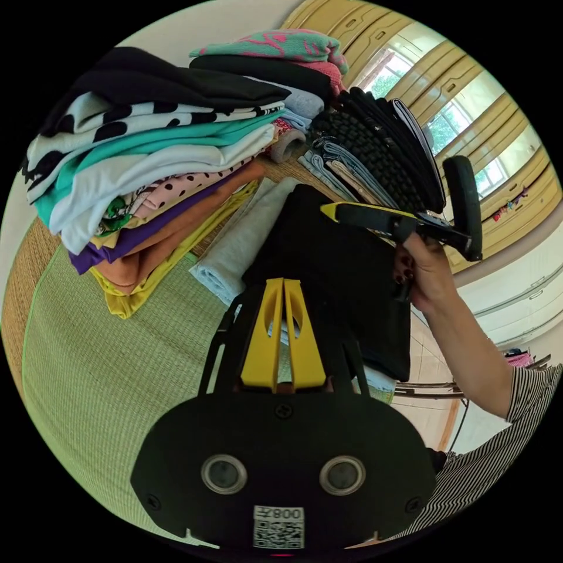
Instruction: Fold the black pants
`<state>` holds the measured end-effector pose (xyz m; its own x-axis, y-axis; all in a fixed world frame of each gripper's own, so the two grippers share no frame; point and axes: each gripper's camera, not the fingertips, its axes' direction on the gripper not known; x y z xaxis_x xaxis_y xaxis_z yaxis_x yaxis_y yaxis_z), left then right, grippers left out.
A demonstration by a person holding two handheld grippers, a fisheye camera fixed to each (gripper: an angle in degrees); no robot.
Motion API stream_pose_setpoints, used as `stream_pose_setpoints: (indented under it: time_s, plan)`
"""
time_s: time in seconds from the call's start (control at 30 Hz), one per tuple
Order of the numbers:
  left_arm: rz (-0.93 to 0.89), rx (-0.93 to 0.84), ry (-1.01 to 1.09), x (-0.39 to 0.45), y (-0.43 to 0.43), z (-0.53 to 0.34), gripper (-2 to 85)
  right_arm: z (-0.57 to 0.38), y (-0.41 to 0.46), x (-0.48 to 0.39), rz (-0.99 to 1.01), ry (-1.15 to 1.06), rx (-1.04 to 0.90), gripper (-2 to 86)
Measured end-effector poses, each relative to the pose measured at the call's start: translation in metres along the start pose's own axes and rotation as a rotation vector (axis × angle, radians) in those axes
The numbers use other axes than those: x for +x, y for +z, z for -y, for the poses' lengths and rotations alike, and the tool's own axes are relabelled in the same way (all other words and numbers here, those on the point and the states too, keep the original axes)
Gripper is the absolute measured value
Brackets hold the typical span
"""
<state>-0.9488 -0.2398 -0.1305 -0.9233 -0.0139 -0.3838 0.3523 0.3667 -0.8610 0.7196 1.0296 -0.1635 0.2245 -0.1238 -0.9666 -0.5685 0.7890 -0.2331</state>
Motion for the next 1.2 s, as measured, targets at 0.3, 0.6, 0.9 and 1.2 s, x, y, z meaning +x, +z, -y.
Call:
stream_pose_setpoints:
  time_s: [0.3, 0.6, 0.9, 1.2]
  plan:
    - [-0.029, 0.027, -0.003, 0.030, -0.011, 0.009, 0.0, 0.014, -0.011, 0.020, 0.025, -0.020, -0.058, 0.1]
    - [0.087, -0.031, 0.140, 0.084, -0.007, -0.028, 0.1, -0.132, -0.106, 0.036, 0.044, -0.016, 0.019, 0.1]
    - [0.057, -0.066, 0.076, 0.098, -0.010, -0.053, 0.2, -0.169, -0.110, 0.042, -0.071, 0.068, 0.042, 0.2]
    - [0.048, -0.073, 0.099, 0.128, 0.001, -0.104, 0.3, -0.176, -0.156, 0.090, 0.051, 0.137, 0.062, 0.2]
